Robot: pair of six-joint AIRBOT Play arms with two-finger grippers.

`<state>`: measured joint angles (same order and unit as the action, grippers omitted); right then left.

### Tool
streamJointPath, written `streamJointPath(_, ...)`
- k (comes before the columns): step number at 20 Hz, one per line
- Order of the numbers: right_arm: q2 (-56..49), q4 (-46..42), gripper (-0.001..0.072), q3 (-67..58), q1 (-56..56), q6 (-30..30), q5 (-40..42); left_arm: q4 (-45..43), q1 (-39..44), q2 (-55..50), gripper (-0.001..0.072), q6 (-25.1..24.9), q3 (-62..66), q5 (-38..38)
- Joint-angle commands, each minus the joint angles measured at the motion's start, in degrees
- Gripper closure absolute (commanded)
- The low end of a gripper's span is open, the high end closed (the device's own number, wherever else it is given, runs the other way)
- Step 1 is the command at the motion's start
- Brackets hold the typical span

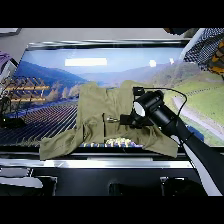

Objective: Fold the clothes and pants, and hang the long-sleeved shirts on hangers.

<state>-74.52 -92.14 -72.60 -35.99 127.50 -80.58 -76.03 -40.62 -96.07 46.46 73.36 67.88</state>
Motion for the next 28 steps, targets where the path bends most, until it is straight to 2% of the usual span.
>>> streamJointPath(1, 0.0, -0.1, 0.0679, -0.1, 0.0, 0.0, -0.1, -0.1, 0.3, -0.5, 0.0345, 0.0, 0.0, -0.5)
streamJointPath(6, 0.0, 0.0, 0.0679, -0.1, 0.0, 0.0, -0.1, -0.1, 0.3, -0.5, 0.0348, 0.0, 0.0, -1.2)
streamJointPath(8, 0.0, 0.0, 0.0679, 0.0, 0.0, 0.0, -0.1, -0.1, 0.3, -0.5, 0.0553, 0.0, 0.0, -1.4)
streamJointPath(9, 0.0, 0.0, 0.0679, -0.1, 0.0, 0.0, -0.1, -0.1, 0.3, -0.5, 0.0603, 0.0, 0.0, -1.5)
streamJointPath(11, 0.0, 0.0, 0.0679, -0.1, 0.0, 0.0, -0.1, -0.1, 0.3, -0.5, 0.0628, 0.0, 0.0, -1.5)
streamJointPath(12, 0.0, -0.1, 0.0679, -0.1, 0.0, 0.0, -0.1, -0.1, 0.3, -0.5, 0.0679, 0.0, 0.1, -1.5)
streamJointPath(20, 0.0, -0.1, 0.0679, -0.1, 0.0, 0.0, -0.1, 0.1, 0.3, 0.2, 0.0692, 0.0, 4.4, -2.8)
streamJointPath(28, 0.0, -0.1, 0.0679, -0.1, 0.0, 0.0, -0.1, 7.3, 0.4, 3.8, 0.0692, 0.1, 12.2, -3.3)
